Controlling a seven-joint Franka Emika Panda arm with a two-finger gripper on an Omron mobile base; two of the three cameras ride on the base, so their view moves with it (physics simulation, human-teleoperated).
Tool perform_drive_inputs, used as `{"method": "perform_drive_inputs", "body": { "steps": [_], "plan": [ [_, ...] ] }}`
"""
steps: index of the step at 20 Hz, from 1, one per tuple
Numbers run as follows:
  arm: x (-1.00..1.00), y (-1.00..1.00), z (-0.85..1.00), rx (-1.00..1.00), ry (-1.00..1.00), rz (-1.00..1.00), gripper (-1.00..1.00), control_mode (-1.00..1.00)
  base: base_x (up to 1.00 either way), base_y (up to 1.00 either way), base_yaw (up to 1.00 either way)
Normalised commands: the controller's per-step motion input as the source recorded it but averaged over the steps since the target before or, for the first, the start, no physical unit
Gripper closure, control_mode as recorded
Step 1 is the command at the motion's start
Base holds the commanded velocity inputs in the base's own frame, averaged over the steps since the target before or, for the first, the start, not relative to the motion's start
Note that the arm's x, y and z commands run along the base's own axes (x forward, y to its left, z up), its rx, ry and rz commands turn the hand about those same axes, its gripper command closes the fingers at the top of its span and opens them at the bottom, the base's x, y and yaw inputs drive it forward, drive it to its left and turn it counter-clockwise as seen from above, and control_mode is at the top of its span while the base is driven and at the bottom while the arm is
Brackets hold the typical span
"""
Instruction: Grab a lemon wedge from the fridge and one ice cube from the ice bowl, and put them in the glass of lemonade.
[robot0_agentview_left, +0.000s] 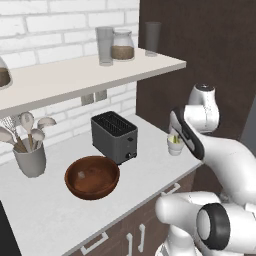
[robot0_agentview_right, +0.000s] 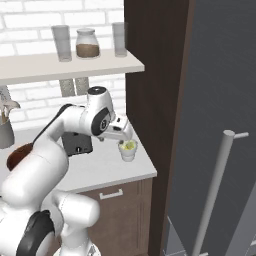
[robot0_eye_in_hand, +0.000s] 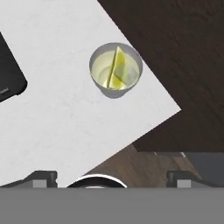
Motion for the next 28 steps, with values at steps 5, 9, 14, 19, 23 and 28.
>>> {"method": "perform_drive_inputs", "body": {
  "steps": [5,9,14,19,23,28],
  "plan": [
    [-0.63,0.19,0.24,0.00,-0.11,0.00,-1.00,-1.00,0.00,0.00,0.00],
    [-0.37,0.11,0.12,0.00,-0.11,0.01,-1.00,-1.00,0.00,0.00,0.00],
    [-0.44,0.26,0.12,0.00,-0.08,0.08,-1.00,-1.00,0.00,0.00,0.00],
    [-0.54,0.33,0.30,0.00,-0.16,0.13,-1.00,-1.00,0.00,0.00,0.00],
    [-0.35,0.45,0.35,0.00,-0.19,0.14,-1.00,-1.00,0.00,0.00,0.00],
    [-0.41,0.46,0.41,0.00,-0.19,0.14,-1.00,-1.00,0.00,0.00,0.00]
  ]
}}
